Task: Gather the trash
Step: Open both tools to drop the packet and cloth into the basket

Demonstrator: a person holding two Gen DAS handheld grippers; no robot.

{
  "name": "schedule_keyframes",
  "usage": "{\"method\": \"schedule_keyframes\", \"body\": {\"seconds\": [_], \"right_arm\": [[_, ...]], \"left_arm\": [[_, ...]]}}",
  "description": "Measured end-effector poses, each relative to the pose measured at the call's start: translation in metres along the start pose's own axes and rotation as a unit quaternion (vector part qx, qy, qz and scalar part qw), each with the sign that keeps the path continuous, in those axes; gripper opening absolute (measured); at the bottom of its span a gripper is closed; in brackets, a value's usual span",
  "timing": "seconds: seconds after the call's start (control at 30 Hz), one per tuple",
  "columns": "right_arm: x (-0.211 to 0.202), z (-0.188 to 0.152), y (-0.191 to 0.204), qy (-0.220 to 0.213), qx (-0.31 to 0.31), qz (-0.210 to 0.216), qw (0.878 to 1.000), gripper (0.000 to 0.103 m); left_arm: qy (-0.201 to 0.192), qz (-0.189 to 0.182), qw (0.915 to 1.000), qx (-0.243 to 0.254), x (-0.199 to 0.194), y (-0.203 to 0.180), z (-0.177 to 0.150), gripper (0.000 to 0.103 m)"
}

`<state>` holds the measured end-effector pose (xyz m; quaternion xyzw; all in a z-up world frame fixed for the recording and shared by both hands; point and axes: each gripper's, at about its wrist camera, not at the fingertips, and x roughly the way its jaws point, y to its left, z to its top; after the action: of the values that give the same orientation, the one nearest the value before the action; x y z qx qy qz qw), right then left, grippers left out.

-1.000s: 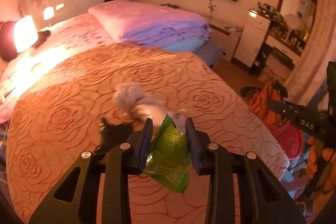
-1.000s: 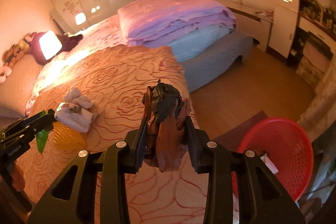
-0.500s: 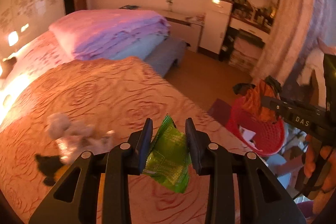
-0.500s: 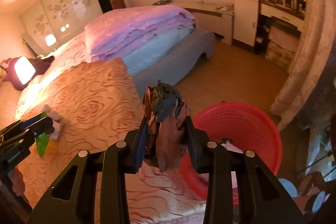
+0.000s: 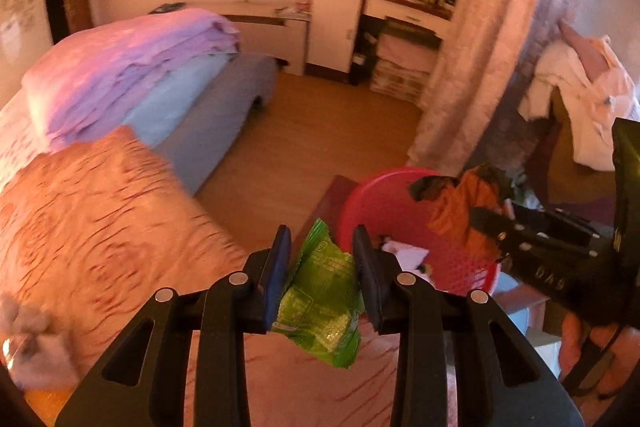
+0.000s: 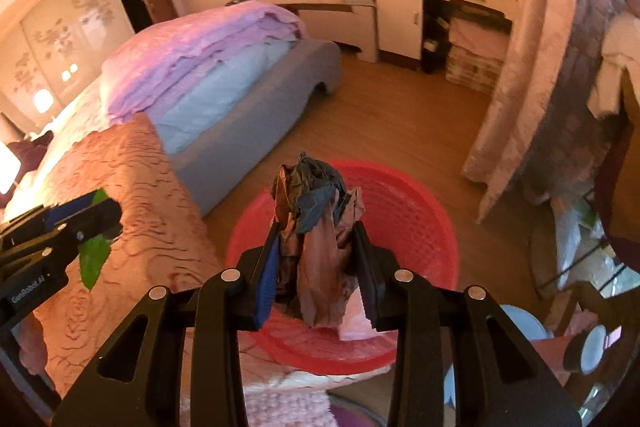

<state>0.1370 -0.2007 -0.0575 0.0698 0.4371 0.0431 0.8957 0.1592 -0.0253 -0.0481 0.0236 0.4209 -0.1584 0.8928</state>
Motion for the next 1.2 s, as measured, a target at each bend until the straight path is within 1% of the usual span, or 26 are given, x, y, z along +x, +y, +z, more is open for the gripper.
{"method": "schedule_keyframes", "body": {"seconds": [0.07, 0.1, 0.2, 0.33, 0.43, 0.5, 0.6, 0.63, 0.67, 0.73, 0.8, 0.87, 1.0, 1.2], "right_arm": [[0.003, -0.002, -0.006, 0.004, 0.007, -0.003, 1.0, 0.034], [0.006, -0.002, -0.01, 0.008, 0.011, -0.004, 1.0, 0.034], [0.014, -0.005, -0.02, 0.02, 0.022, -0.007, 1.0, 0.035], [0.025, -0.006, -0.029, 0.036, 0.035, -0.005, 0.999, 0.035], [0.029, -0.008, -0.031, 0.039, 0.038, -0.006, 0.999, 0.035], [0.031, -0.008, -0.034, 0.042, 0.04, -0.005, 0.998, 0.037], [0.033, -0.009, -0.038, 0.045, 0.048, -0.004, 0.998, 0.043], [0.033, -0.01, -0.042, 0.046, 0.051, -0.005, 0.998, 0.045], [0.034, -0.011, -0.043, 0.047, 0.054, -0.006, 0.997, 0.049], [0.033, -0.012, -0.045, 0.047, 0.058, -0.007, 0.997, 0.051], [0.032, -0.013, -0.044, 0.047, 0.06, -0.009, 0.997, 0.052], [0.031, -0.013, -0.043, 0.045, 0.06, -0.009, 0.997, 0.054], [0.025, -0.011, -0.038, 0.031, 0.053, -0.014, 0.998, 0.056], [0.018, -0.008, -0.025, 0.013, 0.03, -0.01, 0.999, 0.058]], "left_arm": [[0.01, -0.014, 0.9998, 0.008, 0.013, -0.012, 0.006, 0.031], [0.015, -0.027, 0.9995, 0.009, 0.02, -0.017, 0.009, 0.031], [0.023, -0.044, 0.9987, 0.013, 0.034, -0.028, 0.014, 0.031], [0.038, -0.053, 0.9977, 0.017, 0.054, -0.039, 0.018, 0.031], [0.05, -0.059, 0.9969, 0.014, 0.064, -0.044, 0.018, 0.032], [0.053, -0.066, 0.9964, 0.012, 0.067, -0.044, 0.018, 0.036], [0.053, -0.071, 0.996, 0.012, 0.068, -0.047, 0.019, 0.046], [0.052, -0.07, 0.9961, 0.011, 0.068, -0.048, 0.019, 0.054], [0.051, -0.07, 0.9962, 0.01, 0.068, -0.048, 0.019, 0.06], [0.05, -0.069, 0.9964, 0.006, 0.067, -0.047, 0.019, 0.065], [0.05, -0.067, 0.9965, 0.003, 0.066, -0.046, 0.02, 0.066], [0.048, -0.063, 0.9969, 0.0, 0.063, -0.045, 0.021, 0.068], [0.038, -0.049, 0.998, -0.008, 0.052, -0.034, 0.021, 0.069], [0.014, -0.022, 0.9991, -0.034, 0.023, -0.006, 0.019, 0.072]]}}
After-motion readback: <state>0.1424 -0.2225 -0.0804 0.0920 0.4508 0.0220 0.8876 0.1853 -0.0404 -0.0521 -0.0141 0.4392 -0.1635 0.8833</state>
